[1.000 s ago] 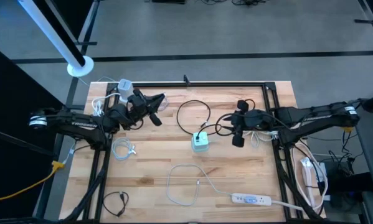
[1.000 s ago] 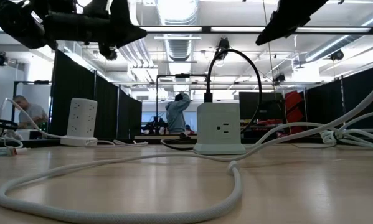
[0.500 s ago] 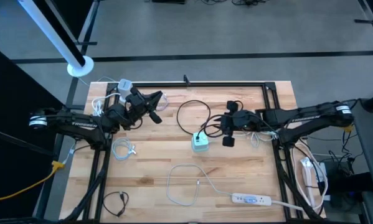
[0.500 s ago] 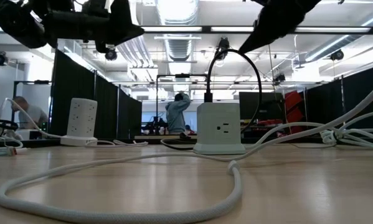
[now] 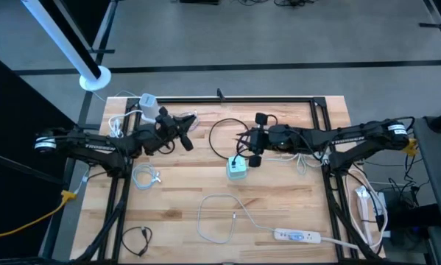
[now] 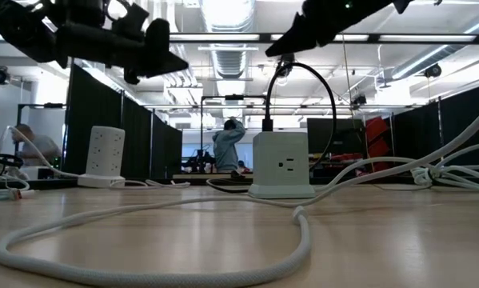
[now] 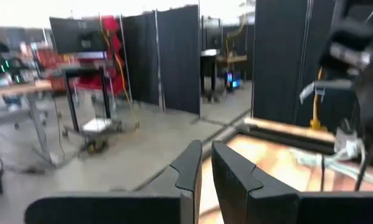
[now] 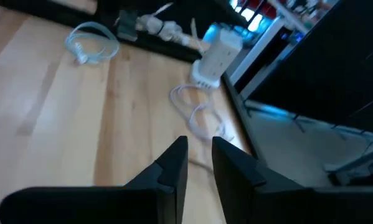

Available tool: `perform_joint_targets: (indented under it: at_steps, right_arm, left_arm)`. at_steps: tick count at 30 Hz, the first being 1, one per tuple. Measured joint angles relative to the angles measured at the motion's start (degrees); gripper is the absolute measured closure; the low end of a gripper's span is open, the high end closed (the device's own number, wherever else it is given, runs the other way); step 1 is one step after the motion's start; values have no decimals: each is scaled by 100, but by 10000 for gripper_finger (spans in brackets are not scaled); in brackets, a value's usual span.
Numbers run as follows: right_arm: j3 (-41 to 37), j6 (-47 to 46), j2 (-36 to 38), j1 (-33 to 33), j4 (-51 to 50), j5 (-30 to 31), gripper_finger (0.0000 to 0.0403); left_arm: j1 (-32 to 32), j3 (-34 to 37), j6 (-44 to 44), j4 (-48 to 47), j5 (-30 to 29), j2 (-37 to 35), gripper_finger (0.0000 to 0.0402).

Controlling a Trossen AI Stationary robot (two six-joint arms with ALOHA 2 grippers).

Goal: Insert USB
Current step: Insert the purple charger cable into the green charger adapter

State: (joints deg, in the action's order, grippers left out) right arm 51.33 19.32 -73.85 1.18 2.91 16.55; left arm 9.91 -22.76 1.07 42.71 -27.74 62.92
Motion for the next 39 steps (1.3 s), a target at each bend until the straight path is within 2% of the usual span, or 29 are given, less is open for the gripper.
perform_joint_targets:
  at_steps: [3, 6, 8, 12, 14, 16, 29, 32, 36, 39]
  right_arm:
    - [0, -82, 66, 82, 18, -2, 358]
    - [0, -202, 175, 164, -135, -2, 363]
    - [0, -262, 235, 206, -283, -2, 364]
    - [0, -327, 269, 290, -342, -4, 358]
    - [0, -327, 274, 303, -340, -7, 352]
    - [0, -329, 258, 325, -349, -32, 344]
    - [0, -1084, 258, 338, -1786, -702, 286]
    - [0, -1238, 258, 338, -1988, -790, 272]
    - [0, -1286, 258, 336, -2010, -802, 256]
    - [0, -1286, 259, 336, -2016, -803, 246]
  left_arm:
    - [11, 0, 97, -278, 200, -2, 377]
    - [215, -214, -410, -970, -264, -8, 377]
    - [488, -661, -857, -2343, -551, -33, 377]
    - [1190, -1992, -1801, -5766, -243, 351, 377]
    - [1438, -2519, -1880, -6865, -85, 703, 377]
    - [1569, -2891, -1840, -7538, -33, 1084, 375]
    - [1818, -3827, -485, -9365, 929, 3276, 277]
    - [1892, -3960, -286, -9727, 1030, 3532, 236]
    - [2085, -4034, -173, -9722, 1578, 3767, 188]
    - [2263, -4041, -252, -9680, 1634, 3955, 165]
